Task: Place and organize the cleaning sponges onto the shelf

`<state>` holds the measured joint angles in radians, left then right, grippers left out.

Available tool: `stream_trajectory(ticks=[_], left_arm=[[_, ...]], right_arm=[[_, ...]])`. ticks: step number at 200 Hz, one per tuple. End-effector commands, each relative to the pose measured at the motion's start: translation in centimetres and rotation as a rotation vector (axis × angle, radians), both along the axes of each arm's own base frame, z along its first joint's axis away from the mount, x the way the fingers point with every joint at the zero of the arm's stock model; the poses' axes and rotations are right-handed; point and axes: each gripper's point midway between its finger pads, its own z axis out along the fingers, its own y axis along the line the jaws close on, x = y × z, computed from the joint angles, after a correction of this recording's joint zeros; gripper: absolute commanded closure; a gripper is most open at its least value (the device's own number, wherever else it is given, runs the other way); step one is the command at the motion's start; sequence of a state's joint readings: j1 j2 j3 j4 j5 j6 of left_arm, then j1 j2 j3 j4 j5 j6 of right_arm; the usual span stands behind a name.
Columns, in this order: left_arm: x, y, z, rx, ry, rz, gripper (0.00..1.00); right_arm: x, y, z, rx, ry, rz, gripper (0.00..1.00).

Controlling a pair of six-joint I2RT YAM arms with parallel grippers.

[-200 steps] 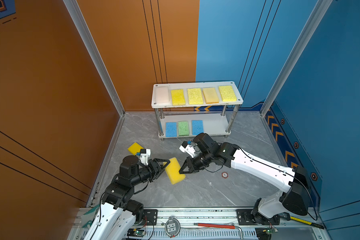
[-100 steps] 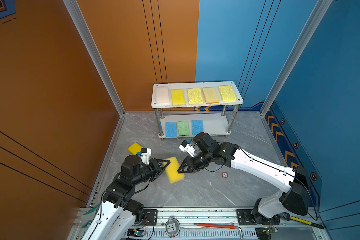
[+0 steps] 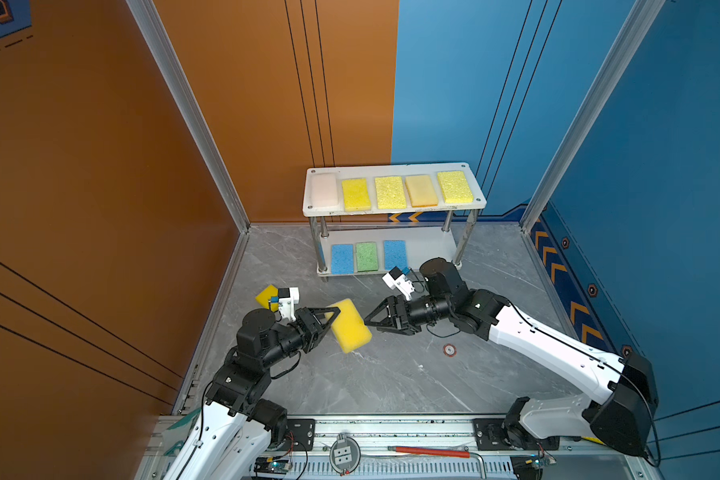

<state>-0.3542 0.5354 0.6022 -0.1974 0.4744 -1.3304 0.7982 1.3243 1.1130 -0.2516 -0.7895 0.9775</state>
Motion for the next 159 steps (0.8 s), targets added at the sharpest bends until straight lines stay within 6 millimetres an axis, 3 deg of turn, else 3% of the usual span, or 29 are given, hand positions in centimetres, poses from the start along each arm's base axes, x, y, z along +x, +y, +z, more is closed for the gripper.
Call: stream_trajectory(ticks=[1,67,159], left_arm=[[1.0,0.0,1.8,-0.069,-0.061,0.024,0.79],[1.2,-0.2,2.9,-0.098,-0.082,0.019,0.79],[1.0,0.3,2.8,-0.097,-0.088,0.043,0.79]], right_arm=[[-0.2,0.5,2.1,0.113,0.033,-0.004,0.29],[-0.3,1.8,3.4,0.187,0.04,0.0,0.29],[-1.4,2.2,4.0,0.229,0.073,0.043,0.41]])
